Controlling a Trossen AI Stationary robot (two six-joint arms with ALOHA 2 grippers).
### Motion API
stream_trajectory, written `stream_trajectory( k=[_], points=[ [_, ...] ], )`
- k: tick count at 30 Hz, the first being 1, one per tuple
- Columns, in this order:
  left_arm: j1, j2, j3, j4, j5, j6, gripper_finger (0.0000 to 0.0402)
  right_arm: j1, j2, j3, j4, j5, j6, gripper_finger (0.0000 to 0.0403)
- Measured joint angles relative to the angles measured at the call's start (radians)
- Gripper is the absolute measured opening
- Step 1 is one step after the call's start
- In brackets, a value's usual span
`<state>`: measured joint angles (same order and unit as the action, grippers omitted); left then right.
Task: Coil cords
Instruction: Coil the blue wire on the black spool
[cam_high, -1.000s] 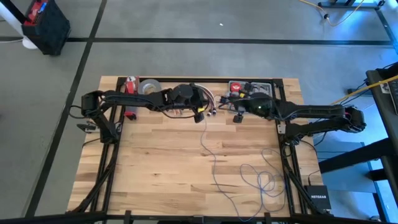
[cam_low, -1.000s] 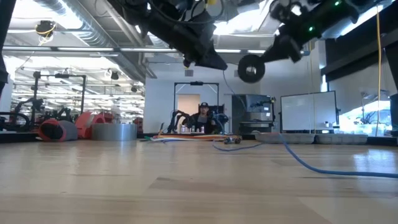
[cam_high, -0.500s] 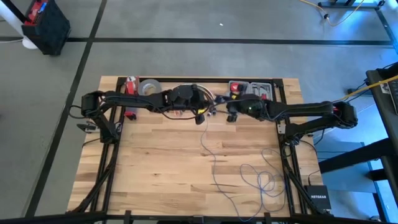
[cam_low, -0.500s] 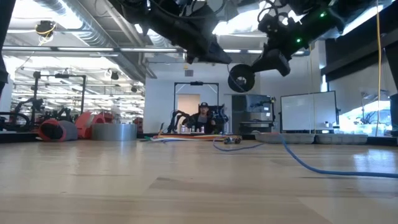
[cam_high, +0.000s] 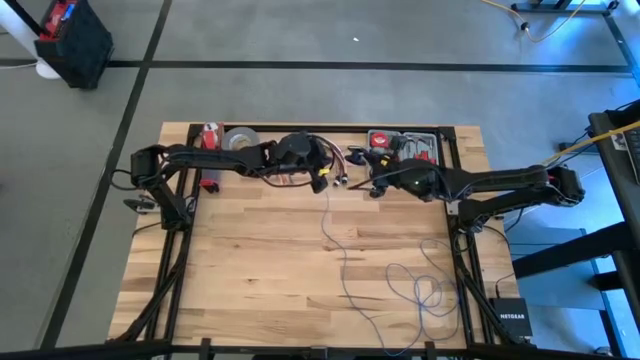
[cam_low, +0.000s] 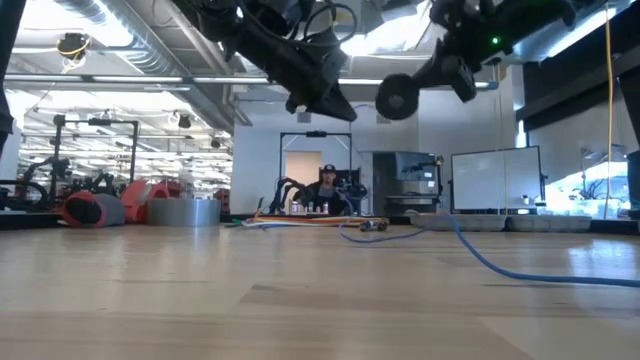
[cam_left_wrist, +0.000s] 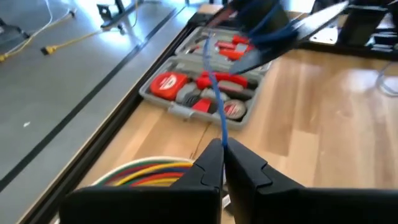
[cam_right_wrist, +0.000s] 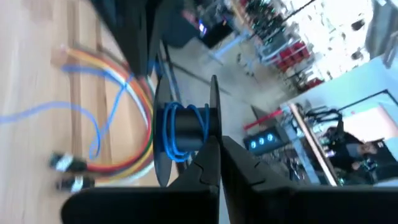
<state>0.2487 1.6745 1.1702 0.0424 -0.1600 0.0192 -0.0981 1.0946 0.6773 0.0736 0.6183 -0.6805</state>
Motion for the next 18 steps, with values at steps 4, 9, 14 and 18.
stream_trajectory(
  k=[4, 9, 14, 18],
  points=[
    [-0.019, 0.000, 0.014, 0.026, 0.014, 0.011, 0.0001, -0.026, 0.026, 0.000, -0.053, 0.000, 0.021, 0.0003],
    [-0.040, -0.001, 0.019, 0.108, 0.126, 0.019, 0.0001, -0.052, 0.070, 0.000, 0.010, -0.020, 0.032, 0.0003],
    [-0.058, -0.001, 0.019, 0.135, 0.134, 0.030, 0.0002, -0.054, 0.102, 0.000, 0.160, -0.094, 0.084, 0.0003],
    [-0.065, 0.004, 0.019, 0.183, 0.135, 0.026, 0.0001, -0.053, 0.121, 0.000, 0.276, -0.171, 0.133, 0.0003]
  ],
)
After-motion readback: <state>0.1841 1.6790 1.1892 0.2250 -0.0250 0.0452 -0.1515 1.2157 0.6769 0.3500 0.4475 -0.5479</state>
